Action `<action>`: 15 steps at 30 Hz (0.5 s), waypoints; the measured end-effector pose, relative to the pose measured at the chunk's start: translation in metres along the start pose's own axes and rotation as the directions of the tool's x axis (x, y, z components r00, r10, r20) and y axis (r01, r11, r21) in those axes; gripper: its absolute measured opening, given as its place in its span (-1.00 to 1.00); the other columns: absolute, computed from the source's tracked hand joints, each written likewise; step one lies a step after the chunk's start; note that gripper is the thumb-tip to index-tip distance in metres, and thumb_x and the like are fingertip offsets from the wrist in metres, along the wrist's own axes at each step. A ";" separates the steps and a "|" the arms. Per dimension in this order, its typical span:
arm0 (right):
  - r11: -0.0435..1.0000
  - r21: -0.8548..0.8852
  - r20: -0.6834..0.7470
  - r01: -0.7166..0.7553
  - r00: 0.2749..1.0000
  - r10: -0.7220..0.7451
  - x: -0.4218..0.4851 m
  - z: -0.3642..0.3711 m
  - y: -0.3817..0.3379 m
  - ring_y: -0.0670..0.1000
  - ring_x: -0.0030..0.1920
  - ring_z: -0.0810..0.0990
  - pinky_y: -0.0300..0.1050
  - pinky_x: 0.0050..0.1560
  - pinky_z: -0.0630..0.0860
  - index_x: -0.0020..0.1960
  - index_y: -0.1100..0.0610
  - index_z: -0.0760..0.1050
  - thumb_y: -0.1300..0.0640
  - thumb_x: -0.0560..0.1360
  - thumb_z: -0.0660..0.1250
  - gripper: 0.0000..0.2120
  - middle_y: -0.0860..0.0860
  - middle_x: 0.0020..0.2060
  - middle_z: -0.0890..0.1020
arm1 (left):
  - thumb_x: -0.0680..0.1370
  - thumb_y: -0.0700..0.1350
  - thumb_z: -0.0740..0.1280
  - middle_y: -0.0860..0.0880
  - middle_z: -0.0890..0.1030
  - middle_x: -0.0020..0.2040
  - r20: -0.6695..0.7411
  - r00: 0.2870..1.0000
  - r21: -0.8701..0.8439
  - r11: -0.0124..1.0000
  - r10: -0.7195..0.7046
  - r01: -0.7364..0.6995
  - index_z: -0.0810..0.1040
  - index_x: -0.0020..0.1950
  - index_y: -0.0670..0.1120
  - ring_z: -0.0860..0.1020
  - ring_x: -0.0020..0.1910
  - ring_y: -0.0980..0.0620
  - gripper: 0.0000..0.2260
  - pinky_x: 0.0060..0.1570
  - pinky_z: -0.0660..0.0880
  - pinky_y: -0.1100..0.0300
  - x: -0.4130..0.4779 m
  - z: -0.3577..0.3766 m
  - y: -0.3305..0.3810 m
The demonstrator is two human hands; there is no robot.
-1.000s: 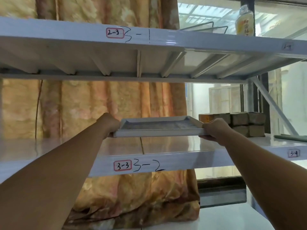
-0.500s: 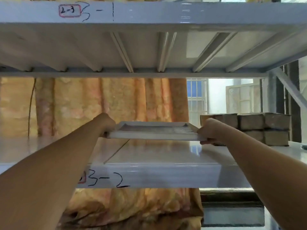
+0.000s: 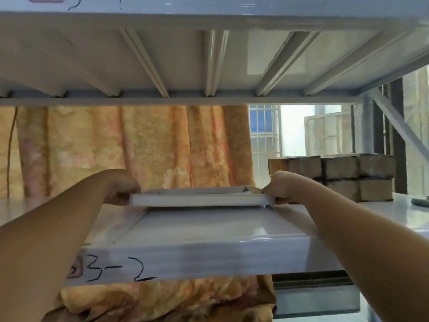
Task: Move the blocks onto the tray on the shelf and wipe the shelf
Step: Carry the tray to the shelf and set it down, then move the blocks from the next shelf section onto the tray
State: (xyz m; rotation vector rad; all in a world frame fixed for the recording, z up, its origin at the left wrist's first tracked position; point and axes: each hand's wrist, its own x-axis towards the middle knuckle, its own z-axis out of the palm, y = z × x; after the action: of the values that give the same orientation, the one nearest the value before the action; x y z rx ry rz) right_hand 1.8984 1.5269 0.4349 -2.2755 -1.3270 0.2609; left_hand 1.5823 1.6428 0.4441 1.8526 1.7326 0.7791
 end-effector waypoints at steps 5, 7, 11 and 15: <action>0.993 0.115 -0.001 -0.012 1.000 0.013 0.004 0.000 0.003 0.10 -0.17 0.57 -0.01 0.15 0.58 0.10 0.31 0.52 0.15 0.45 0.35 -0.70 0.17 -0.11 0.58 | 0.50 -0.43 0.24 -0.17 0.47 -0.21 0.164 0.986 0.033 0.999 -0.024 0.019 0.48 -0.11 -0.37 0.49 -0.30 -0.04 -0.95 -0.63 0.47 0.31 0.009 -0.002 -0.006; 0.990 0.140 0.035 -0.028 0.999 0.023 0.007 0.000 0.004 0.08 -0.12 0.55 0.00 0.17 0.57 0.22 0.29 0.50 0.17 0.47 0.34 -0.64 0.18 0.01 0.58 | 0.50 -0.43 0.24 -0.14 0.48 -0.22 0.200 0.980 0.107 0.994 -0.012 -0.010 0.49 -0.23 -0.32 0.48 -0.30 -0.01 -0.87 -0.59 0.46 0.34 0.014 -0.003 -0.005; 0.995 0.100 0.033 -0.032 0.999 0.029 0.007 -0.001 0.001 0.05 -0.16 0.53 -0.11 0.07 0.60 0.26 0.26 0.49 0.17 0.49 0.34 -0.64 0.15 0.09 0.57 | 0.52 -0.34 0.29 -0.12 0.51 -0.22 0.189 0.982 0.215 0.975 0.007 -0.049 0.51 -0.15 -0.28 0.53 -0.26 -0.01 -0.94 -0.52 0.53 0.29 0.013 -0.002 0.003; 0.999 -0.052 -0.017 0.012 1.000 -0.013 0.000 -0.001 -0.002 -0.03 -0.33 0.49 -0.25 -0.37 0.46 0.11 0.28 0.50 0.13 0.53 0.30 -0.76 0.08 -0.17 0.53 | 0.53 -0.25 0.29 -0.14 0.49 -0.18 0.204 0.979 0.405 0.911 -0.004 -0.080 0.50 -0.16 -0.26 0.50 -0.32 -0.01 -0.90 -0.33 0.51 0.24 0.009 0.002 0.014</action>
State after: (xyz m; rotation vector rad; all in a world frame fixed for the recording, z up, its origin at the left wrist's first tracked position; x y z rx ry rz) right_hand 1.8974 1.5273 0.4364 -2.3061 -1.3530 0.2041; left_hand 1.5943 1.6503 0.4534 2.1556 1.8337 0.2310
